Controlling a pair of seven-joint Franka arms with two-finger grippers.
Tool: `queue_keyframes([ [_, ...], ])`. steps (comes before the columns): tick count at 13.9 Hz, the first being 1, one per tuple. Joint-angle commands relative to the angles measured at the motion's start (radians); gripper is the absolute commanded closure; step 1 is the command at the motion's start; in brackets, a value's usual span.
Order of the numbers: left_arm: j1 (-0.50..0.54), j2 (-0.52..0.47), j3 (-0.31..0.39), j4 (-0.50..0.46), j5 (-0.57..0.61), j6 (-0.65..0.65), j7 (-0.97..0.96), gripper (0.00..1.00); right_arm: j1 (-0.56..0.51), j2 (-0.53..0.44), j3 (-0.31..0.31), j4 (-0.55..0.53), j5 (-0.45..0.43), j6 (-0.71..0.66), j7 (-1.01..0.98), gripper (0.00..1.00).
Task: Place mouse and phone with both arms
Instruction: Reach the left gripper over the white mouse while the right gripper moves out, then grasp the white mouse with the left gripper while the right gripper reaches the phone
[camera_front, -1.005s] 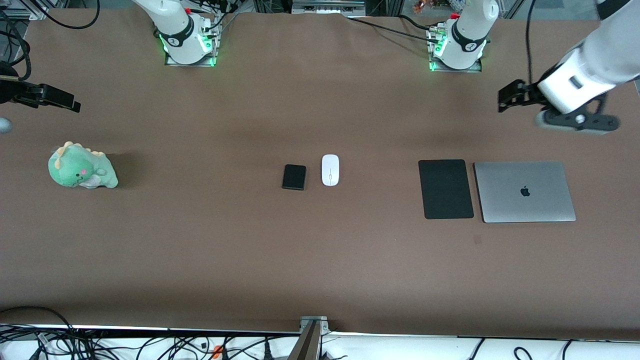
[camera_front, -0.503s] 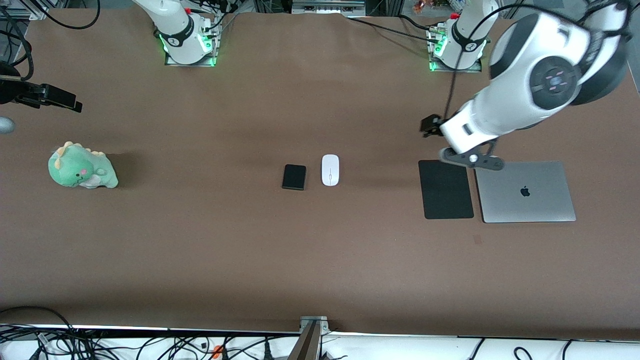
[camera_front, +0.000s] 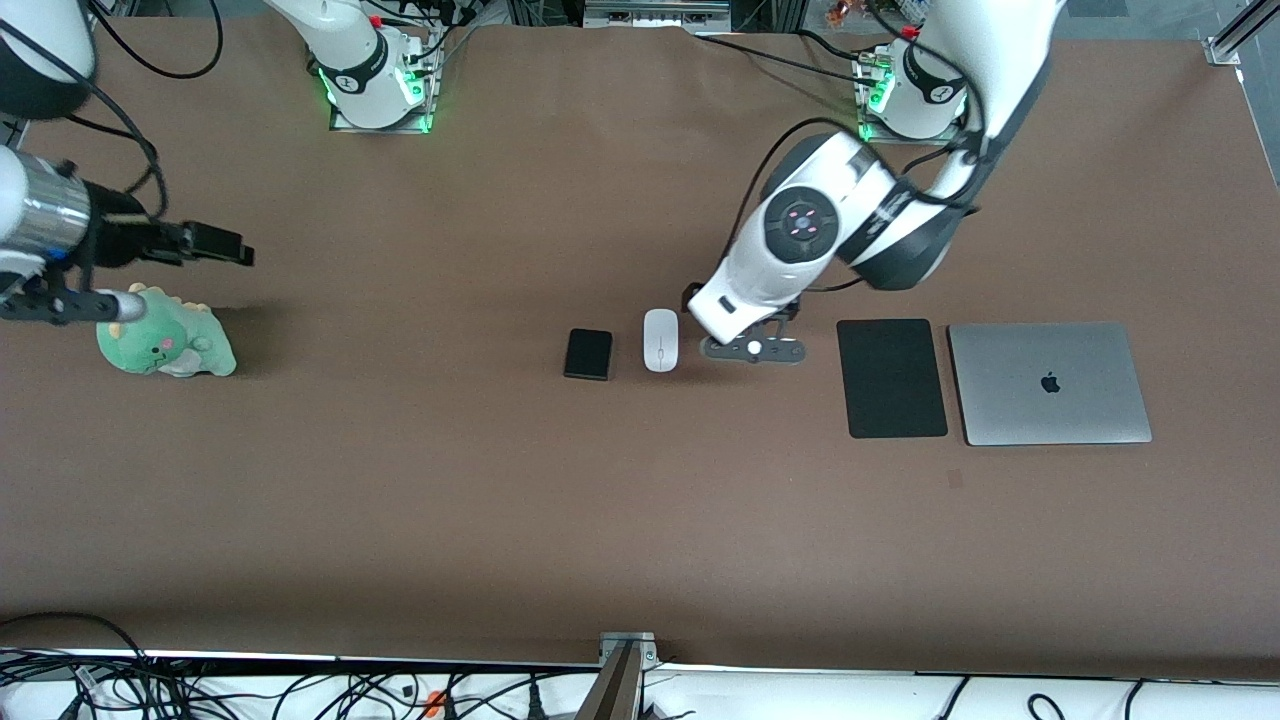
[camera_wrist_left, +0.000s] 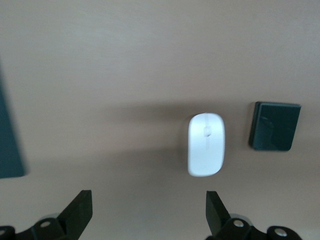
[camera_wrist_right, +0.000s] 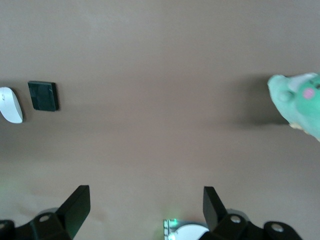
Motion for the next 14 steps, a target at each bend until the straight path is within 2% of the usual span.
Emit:
queue_keyframes([
  [1, -0.052, 0.090, 0.002, 0.009, 0.108, 0.115, -0.115, 0.00, 0.003, 0.050, 0.029, -0.009, 0.042, 0.071, 0.059, 0.00],
  [3, -0.091, 0.162, 0.003, 0.009, 0.207, 0.189, -0.184, 0.00, 0.008, 0.085, 0.052, -0.009, 0.051, 0.103, 0.138, 0.00],
  [6, -0.123, 0.242, 0.003, 0.011, 0.273, 0.322, -0.279, 0.00, 0.057, 0.116, 0.059, -0.027, 0.054, 0.172, 0.241, 0.00],
  [9, -0.172, 0.272, 0.028, 0.011, 0.336, 0.333, -0.319, 0.00, 0.123, 0.139, 0.062, -0.035, 0.056, 0.236, 0.373, 0.00],
  [11, -0.239, 0.293, 0.094, 0.015, 0.411, 0.349, -0.361, 0.00, 0.172, 0.163, 0.062, -0.035, 0.056, 0.282, 0.459, 0.00],
  [14, -0.256, 0.292, 0.108, 0.016, 0.422, 0.349, -0.381, 0.02, 0.227, 0.200, 0.060, -0.037, 0.054, 0.361, 0.551, 0.00],
])
